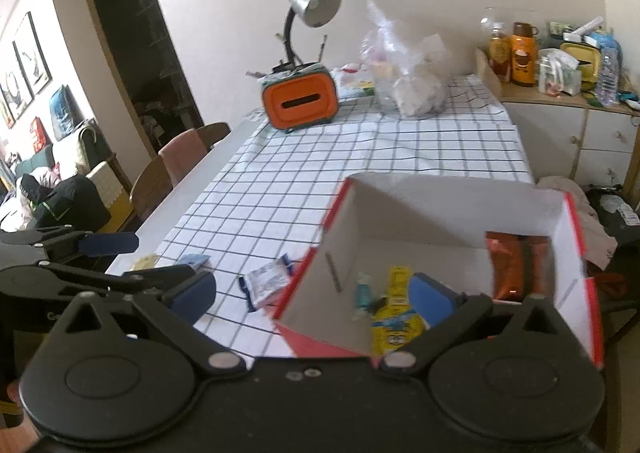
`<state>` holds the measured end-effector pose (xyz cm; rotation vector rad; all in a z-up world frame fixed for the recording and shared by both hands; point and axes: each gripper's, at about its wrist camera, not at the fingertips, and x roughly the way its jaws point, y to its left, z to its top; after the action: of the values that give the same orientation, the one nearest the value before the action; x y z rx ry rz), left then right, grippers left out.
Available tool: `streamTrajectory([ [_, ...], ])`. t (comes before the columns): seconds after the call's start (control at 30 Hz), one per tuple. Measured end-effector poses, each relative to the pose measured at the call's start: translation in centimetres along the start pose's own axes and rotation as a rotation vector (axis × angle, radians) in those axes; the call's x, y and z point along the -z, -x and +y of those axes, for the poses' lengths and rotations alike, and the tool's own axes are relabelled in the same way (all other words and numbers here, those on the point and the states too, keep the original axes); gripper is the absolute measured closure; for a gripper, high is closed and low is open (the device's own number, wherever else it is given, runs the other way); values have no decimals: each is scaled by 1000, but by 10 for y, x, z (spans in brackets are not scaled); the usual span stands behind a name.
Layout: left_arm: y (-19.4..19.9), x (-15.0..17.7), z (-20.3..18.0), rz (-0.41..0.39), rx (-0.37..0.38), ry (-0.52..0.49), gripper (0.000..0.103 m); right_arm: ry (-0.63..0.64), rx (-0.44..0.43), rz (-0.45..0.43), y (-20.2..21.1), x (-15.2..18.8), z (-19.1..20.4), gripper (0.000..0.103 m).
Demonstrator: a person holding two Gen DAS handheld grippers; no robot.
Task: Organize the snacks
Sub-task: 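Grasp the white-blue biscuit packet with the right tool while the left tool grasps the gold snack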
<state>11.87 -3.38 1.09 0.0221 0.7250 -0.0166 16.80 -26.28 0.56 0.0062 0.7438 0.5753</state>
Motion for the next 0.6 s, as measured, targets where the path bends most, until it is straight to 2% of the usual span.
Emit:
streamTrajectory([
  [0.27,12,27,68,-6,-89,49,17,61,-11,46,-39,-6,48,0],
  [0.6,11,70,147,49,-195,179,17,20,-1,138,-109,-11,97,1],
])
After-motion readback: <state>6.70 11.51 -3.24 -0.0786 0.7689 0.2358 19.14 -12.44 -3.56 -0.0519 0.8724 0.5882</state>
